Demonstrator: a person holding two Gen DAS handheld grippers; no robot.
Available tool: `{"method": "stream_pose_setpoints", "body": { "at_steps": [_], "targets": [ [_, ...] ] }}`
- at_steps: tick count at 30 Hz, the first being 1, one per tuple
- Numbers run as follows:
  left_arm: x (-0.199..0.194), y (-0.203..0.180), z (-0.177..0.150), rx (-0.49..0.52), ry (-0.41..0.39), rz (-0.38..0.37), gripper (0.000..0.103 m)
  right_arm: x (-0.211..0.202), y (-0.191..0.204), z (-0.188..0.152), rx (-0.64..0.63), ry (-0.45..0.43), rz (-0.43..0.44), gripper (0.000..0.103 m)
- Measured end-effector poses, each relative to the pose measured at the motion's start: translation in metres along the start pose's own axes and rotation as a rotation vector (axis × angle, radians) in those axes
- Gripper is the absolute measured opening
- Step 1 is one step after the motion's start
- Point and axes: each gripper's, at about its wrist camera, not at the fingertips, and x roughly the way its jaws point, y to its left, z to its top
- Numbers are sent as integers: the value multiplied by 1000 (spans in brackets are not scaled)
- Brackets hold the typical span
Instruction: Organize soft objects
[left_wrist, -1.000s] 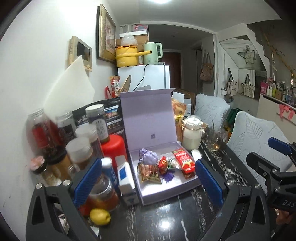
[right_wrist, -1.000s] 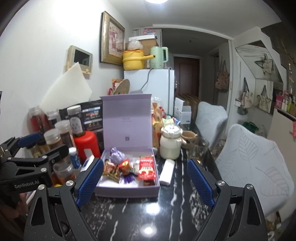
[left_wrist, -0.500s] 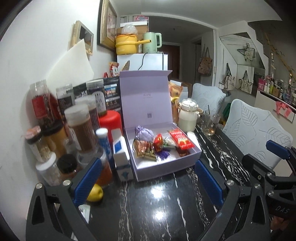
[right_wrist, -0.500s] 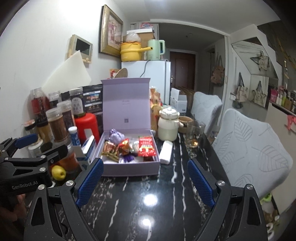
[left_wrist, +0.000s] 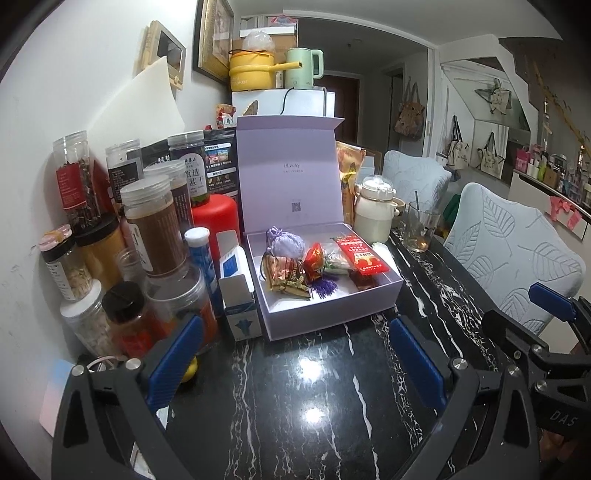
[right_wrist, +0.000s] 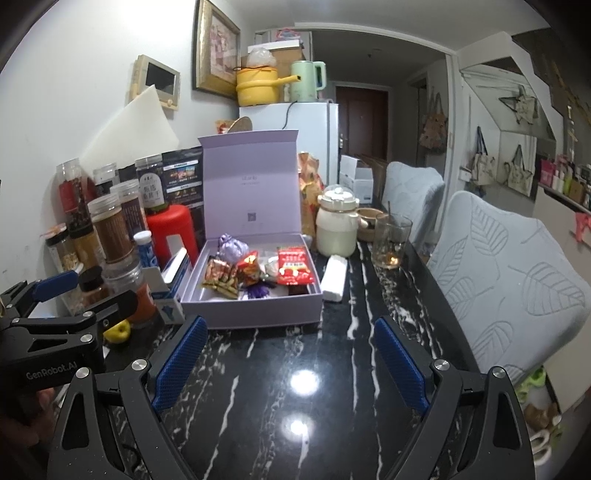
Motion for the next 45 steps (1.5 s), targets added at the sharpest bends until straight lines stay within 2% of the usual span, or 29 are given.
{"method": "stream_pose_setpoints", "body": {
  "at_steps": [29,45],
  "targets": [
    [10,-4,-4,1,41,-32,102,-1,-4,-3,4,1,1,93],
    [11,-3,-8,2,51,-23,102,2,-3,-5,-11,17,-2,93]
  ]
}}
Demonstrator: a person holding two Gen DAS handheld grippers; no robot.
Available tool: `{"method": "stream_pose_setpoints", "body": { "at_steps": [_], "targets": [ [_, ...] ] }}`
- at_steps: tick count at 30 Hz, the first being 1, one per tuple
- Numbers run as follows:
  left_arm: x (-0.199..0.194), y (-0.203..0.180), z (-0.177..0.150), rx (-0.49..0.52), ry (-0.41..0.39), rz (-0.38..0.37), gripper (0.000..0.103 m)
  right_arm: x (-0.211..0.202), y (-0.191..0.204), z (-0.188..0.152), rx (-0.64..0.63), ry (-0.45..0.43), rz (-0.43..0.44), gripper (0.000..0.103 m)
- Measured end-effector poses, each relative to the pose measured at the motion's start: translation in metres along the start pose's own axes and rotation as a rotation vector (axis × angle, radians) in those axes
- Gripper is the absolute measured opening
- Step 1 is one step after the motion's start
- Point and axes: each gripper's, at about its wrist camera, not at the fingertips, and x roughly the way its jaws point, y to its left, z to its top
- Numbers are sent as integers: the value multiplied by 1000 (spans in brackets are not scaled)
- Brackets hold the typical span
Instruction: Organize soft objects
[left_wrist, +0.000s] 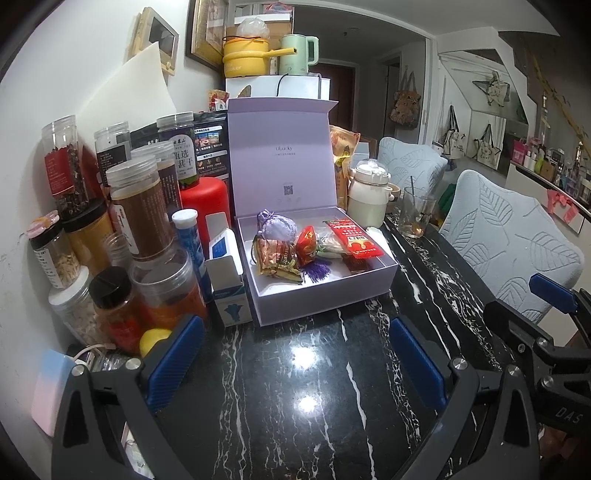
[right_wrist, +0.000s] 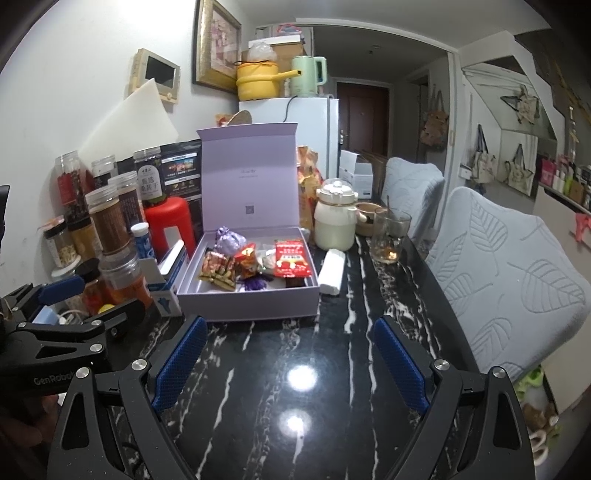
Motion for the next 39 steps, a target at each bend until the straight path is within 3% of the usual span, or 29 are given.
{"method": "stream_pose_setpoints", "body": {
  "at_steps": [25,39],
  "targets": [
    [-11,1,-1,-1,-1,-10,102,-4,0,-3,-13,6,-14,93],
    [-9,-2,-2,29,8,26,102,-3,-4,-6,-20,20,-26,94]
  ]
}}
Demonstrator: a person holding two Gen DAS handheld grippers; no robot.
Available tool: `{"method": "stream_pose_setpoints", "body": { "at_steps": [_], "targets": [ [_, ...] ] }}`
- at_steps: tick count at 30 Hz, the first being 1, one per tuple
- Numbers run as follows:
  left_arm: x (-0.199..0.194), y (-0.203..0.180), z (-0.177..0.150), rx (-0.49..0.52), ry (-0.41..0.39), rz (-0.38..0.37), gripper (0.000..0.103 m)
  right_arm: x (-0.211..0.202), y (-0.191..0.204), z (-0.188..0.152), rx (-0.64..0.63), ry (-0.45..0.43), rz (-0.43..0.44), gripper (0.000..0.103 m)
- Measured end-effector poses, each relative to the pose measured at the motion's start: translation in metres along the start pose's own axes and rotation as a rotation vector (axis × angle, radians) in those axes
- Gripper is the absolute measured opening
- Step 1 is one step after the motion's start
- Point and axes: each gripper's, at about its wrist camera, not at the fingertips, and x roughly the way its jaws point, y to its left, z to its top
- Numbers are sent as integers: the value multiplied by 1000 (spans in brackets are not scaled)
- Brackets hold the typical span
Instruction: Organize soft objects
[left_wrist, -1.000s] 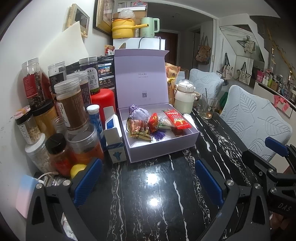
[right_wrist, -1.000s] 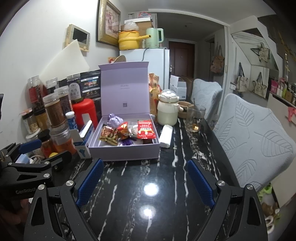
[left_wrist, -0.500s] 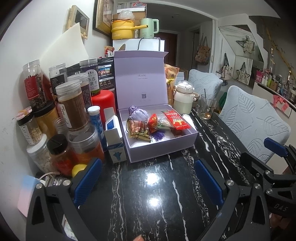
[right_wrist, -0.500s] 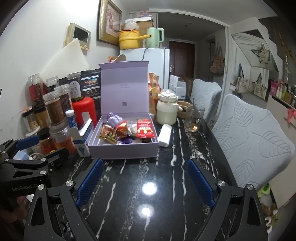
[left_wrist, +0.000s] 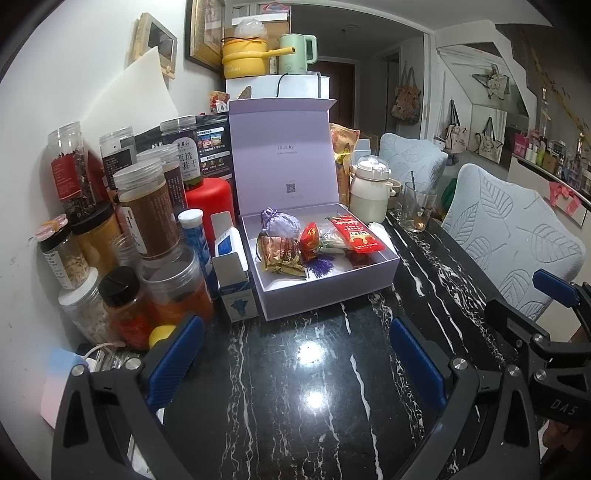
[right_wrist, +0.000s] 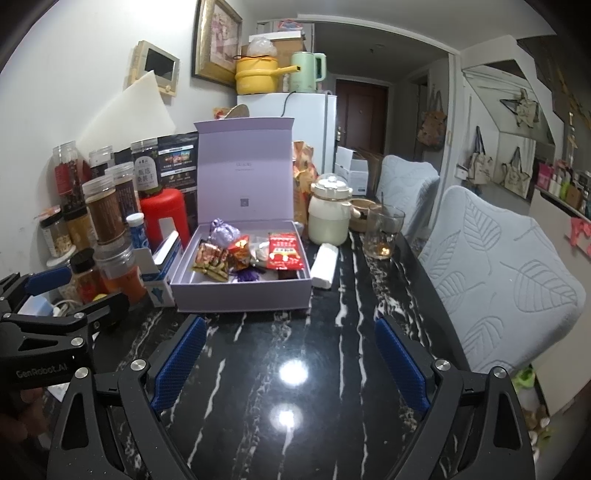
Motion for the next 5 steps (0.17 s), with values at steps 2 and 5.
{"method": "stream_pose_setpoints", "body": {
  "at_steps": [2,5],
  "targets": [
    [1,-1,-1,4,1,13,102,0,-1,-1,2,2,-4,94],
    [2,-1,-2,2,7,12,102,0,-3,-1,4,5,-10,94]
  ]
}}
